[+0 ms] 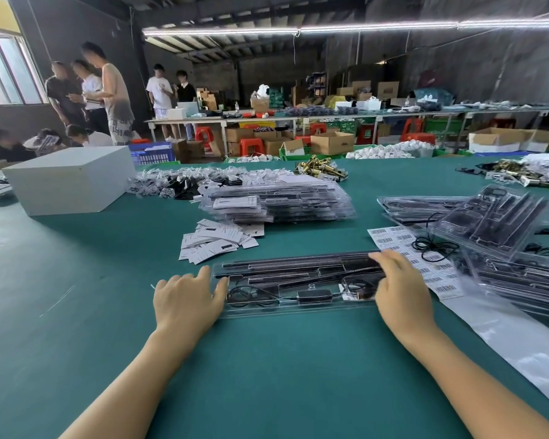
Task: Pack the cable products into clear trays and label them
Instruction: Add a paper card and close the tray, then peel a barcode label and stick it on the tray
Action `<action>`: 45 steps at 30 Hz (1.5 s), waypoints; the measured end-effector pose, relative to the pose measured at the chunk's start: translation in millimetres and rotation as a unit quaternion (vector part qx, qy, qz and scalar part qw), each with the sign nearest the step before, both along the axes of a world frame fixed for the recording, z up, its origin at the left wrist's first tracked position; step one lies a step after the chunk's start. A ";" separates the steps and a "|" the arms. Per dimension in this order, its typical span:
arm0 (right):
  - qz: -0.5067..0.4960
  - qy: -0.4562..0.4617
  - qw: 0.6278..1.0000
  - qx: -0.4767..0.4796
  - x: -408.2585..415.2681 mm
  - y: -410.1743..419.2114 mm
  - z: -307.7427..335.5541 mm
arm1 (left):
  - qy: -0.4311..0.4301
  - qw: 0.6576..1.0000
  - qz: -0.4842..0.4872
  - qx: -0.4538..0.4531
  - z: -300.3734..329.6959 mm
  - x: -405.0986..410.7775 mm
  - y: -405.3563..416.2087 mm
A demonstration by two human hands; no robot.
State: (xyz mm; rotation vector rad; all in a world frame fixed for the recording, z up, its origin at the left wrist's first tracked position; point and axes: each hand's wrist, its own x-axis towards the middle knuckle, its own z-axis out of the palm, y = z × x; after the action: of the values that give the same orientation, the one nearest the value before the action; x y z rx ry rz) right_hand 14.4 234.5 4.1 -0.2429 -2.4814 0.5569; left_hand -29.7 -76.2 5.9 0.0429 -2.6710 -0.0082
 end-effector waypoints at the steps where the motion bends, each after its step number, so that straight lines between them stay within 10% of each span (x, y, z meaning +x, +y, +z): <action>1: 0.003 0.046 0.998 -0.042 2.1 0.6 3.1 | 0.026 0.999 -0.025 0.027 -1.5 -0.3 0.5; 8: -0.041 0.071 0.980 -0.183 2.0 4.8 13.2 | -0.111 0.953 -0.266 0.096 -8.6 1.7 5.1; 21: -0.184 -0.259 0.947 0.055 5.9 27.4 14.1 | -0.184 0.972 -0.145 -0.010 -6.7 -5.1 4.0; 45: -0.192 -0.150 0.962 0.120 6.7 36.2 16.2 | -0.163 0.968 -0.151 0.118 -11.3 -1.2 4.1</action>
State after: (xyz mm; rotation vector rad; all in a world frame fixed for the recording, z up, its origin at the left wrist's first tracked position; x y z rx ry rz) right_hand 21.2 270.7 20.3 -0.7377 -2.6590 0.0562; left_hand -30.8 -72.2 -5.4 -0.3123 -2.9617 -0.4539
